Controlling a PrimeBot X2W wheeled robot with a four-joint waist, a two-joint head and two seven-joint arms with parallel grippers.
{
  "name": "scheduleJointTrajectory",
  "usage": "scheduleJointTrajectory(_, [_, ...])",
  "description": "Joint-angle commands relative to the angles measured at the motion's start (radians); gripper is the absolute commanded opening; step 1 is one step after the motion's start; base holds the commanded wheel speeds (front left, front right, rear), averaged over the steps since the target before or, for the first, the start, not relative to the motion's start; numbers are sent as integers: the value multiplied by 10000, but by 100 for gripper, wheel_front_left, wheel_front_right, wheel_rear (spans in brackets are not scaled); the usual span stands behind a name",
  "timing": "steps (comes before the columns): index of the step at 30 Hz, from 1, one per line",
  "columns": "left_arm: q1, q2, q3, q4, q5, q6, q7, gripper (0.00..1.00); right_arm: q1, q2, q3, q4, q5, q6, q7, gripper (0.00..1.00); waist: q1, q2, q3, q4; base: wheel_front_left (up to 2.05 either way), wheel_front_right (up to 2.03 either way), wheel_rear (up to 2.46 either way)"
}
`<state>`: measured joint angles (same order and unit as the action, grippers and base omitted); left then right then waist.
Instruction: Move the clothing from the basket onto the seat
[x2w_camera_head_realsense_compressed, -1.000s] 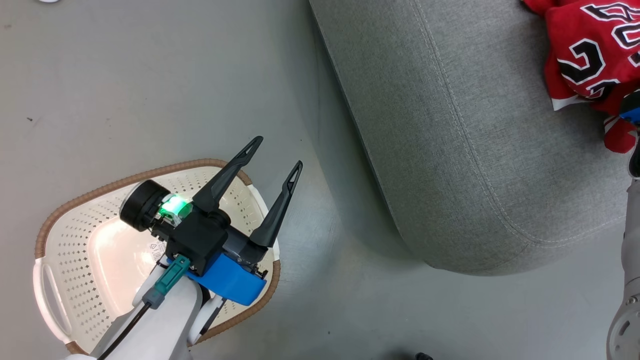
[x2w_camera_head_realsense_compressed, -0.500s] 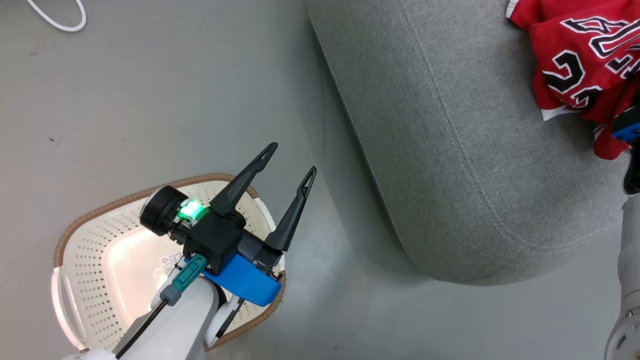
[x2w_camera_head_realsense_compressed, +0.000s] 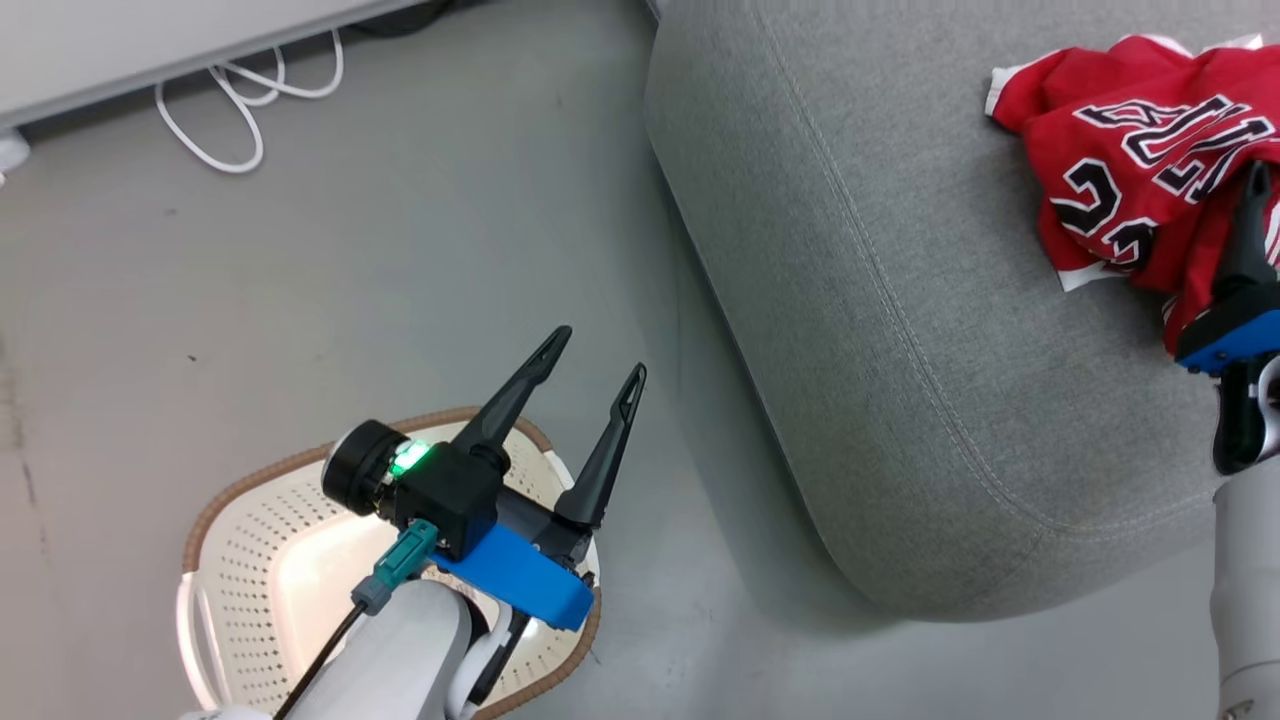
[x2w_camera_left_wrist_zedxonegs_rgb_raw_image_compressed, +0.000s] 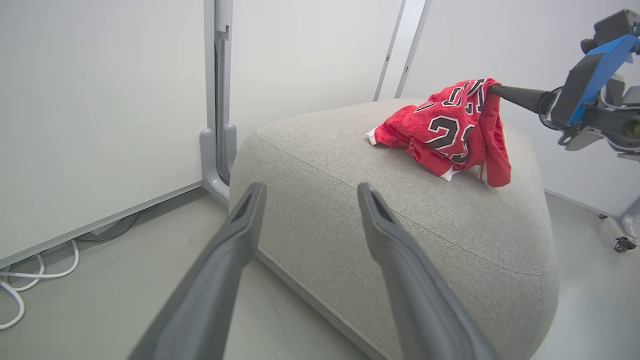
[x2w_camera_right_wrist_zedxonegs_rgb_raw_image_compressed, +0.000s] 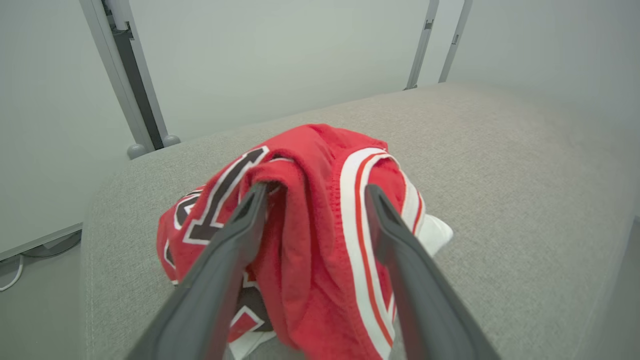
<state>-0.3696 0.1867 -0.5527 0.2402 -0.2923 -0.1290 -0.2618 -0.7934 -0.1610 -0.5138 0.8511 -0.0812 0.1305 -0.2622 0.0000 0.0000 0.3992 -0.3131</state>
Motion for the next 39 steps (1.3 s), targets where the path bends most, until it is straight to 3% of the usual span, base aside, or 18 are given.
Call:
scheduleJointTrajectory(1, [89,-22,108,45,-57,-20,-46,100,179,46,53,-113,-40,5,-37,100,0,0,-288,128,0,0,0])
scheduleJointTrajectory(11, [774,-520,694,362,-111,-18,-46,100,1684,517,961,-1254,181,5,-36,100,0,0,-1451,606,0,0,0])
scheduleJointTrajectory(24, [1806,-1117,2322,526,113,-20,-46,100,4231,779,1977,-3162,1345,5,-38,100,0,0,-2682,1919,0,0,0])
scheduleJointTrajectory(39, [2555,-1334,3379,1304,258,-19,-46,100,6911,1103,2481,-5585,1440,5,205,100,0,0,-3636,3499,0,0,0])
